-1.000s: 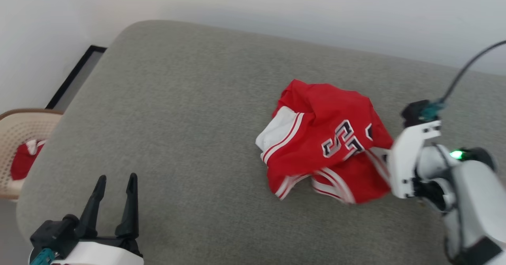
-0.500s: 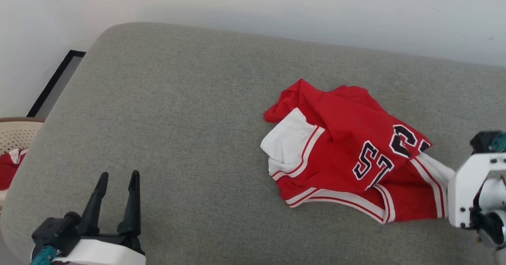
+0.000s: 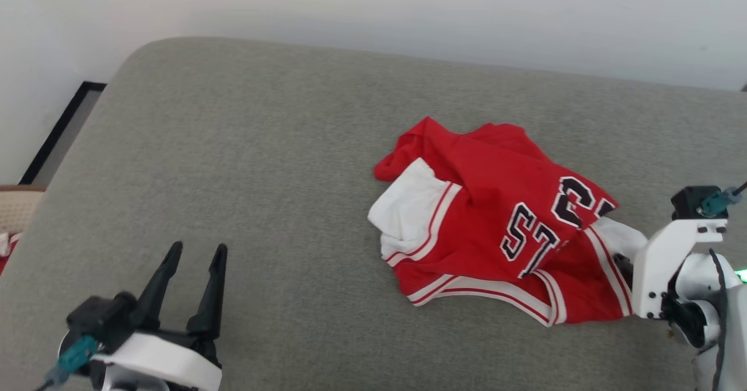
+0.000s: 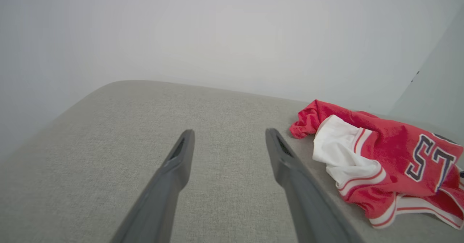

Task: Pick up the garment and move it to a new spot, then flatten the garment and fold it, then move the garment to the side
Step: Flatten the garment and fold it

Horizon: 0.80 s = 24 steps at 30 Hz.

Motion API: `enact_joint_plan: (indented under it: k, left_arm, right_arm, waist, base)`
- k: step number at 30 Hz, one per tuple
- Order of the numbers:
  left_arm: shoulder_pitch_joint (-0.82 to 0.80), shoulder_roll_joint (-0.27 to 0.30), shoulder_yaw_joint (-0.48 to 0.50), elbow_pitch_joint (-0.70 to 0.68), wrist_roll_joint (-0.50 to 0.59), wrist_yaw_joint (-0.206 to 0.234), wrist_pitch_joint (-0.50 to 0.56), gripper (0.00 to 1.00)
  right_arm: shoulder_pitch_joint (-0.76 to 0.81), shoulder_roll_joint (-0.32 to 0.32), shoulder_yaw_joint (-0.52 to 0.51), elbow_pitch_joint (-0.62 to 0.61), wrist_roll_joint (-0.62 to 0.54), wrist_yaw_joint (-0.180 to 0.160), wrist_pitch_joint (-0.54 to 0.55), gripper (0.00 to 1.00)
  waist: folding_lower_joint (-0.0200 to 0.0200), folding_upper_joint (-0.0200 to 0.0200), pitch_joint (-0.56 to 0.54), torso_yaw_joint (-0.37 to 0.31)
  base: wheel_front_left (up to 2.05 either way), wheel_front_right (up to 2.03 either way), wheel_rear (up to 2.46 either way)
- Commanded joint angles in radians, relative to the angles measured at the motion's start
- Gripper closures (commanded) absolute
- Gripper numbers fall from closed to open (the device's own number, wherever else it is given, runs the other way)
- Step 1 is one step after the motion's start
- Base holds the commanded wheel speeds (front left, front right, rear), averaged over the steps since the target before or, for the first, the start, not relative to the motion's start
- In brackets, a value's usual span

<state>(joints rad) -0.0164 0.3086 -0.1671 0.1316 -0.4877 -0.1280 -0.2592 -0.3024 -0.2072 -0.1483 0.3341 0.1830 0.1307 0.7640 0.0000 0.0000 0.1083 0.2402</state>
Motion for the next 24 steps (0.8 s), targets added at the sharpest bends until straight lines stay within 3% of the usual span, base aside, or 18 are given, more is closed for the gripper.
enact_joint_plan:
  k: [1, 5, 11, 15, 24]
  left_arm:
    - [-0.029, 0.023, -0.023, -0.005, -0.026, -0.003, 0.016, 0.00]
    - [-0.069, 0.082, -0.076, -0.026, -0.102, -0.003, 0.086, 0.00]
    - [-0.166, 0.187, -0.155, -0.097, -0.244, -0.003, 0.273, 0.00]
    - [-0.209, 0.231, -0.172, -0.108, -0.289, -0.003, 0.352, 0.00]
    - [-0.331, 0.282, -0.213, -0.059, -0.398, 0.016, 0.639, 0.00]
  right_arm:
    - [-0.009, 0.009, 0.007, -0.012, 0.005, 0.000, -0.020, 0.00]
    - [-0.005, 0.026, 0.022, -0.068, 0.026, 0.000, -0.047, 0.00]
    - [0.029, 0.069, 0.033, -0.203, 0.036, 0.000, -0.177, 0.00]
    - [0.042, 0.096, 0.030, -0.247, 0.035, 0.000, -0.260, 0.00]
    - [0.084, 0.150, 0.029, -0.296, 0.039, 0.000, -0.504, 0.00]
  waist:
    - [0.0000, 0.0000, -0.009, -0.025]
    - [0.0000, 0.0000, -0.017, -0.072]
    - [0.0000, 0.0000, -0.018, -0.167]
    - [0.0000, 0.0000, -0.016, -0.216]
    - [0.0000, 0.0000, -0.008, -0.339]
  base:
    - [0.00, 0.00, 0.00]
    - [0.00, 0.00, 0.00]
    - [0.00, 0.00, 0.00]
    - [0.00, 0.00, 0.00]
    - [0.00, 0.00, 0.00]
